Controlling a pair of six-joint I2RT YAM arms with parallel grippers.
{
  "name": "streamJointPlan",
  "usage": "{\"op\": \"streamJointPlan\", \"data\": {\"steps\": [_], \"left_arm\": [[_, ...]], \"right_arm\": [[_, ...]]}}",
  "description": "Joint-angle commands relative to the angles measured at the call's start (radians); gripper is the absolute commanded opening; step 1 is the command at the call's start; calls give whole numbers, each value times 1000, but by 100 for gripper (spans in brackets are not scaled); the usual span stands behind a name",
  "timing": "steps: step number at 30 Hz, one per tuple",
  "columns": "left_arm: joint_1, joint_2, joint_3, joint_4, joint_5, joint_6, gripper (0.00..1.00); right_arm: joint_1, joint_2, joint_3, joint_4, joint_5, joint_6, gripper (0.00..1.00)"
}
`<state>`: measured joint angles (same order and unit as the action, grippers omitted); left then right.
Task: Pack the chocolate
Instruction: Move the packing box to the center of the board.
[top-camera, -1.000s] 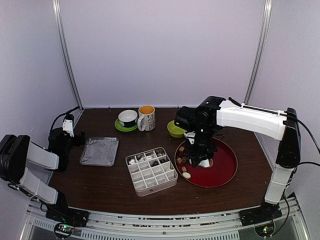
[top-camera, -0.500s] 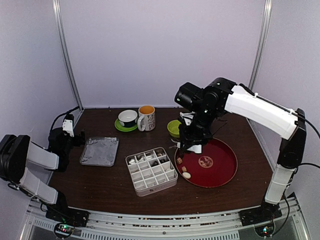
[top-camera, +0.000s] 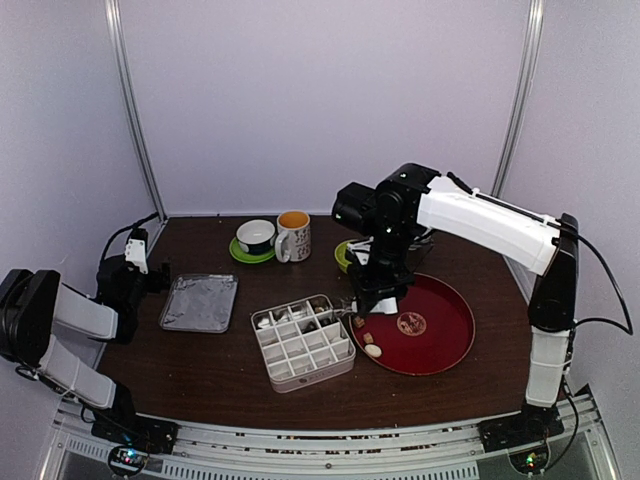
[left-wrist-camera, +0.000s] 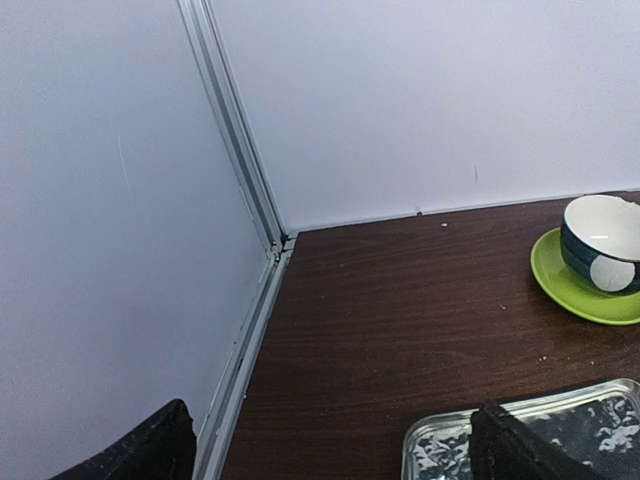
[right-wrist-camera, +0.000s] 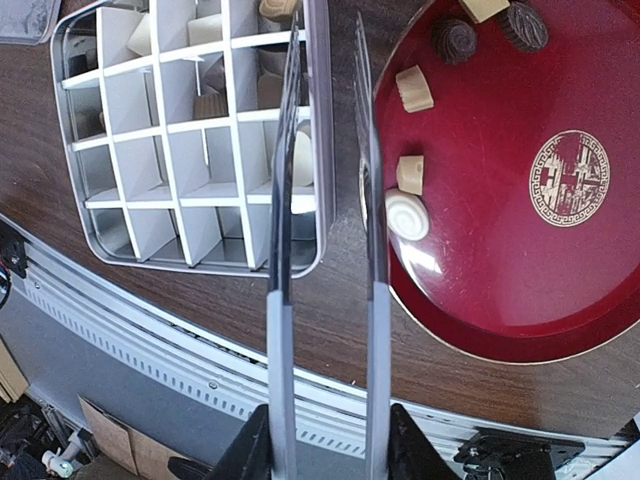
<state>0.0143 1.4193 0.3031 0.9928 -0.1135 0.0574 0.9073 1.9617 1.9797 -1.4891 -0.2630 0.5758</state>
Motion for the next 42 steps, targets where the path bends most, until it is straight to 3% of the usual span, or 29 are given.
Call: {"op": "streamJointPlan", "data": {"steps": [1,7,14,20,27,36,42], "left_arm": [[10,6,25,26,11,-11,98],[9,6,25,25,9,-11,98],[9,5,25,24,9,-11,98],[10,6,25,24,10,-12,98],[10,5,25,25,10,-11,98],[10,4,25,23,11,-12,98],[9,4,25,23,11,-11,98]], "right_arm": [[0,-16,-3,-18,6,-25,35],[-1,0,-7,-12,-10,-55,35],[-1,55,47,-32,0,-84,22],[2,76,61,-34,7,-96,20],[29,138,173,-129,15,-211,1],[92,70,93,-132,47,-326,0],[149,11,-94,-93,77,-361,0]]}}
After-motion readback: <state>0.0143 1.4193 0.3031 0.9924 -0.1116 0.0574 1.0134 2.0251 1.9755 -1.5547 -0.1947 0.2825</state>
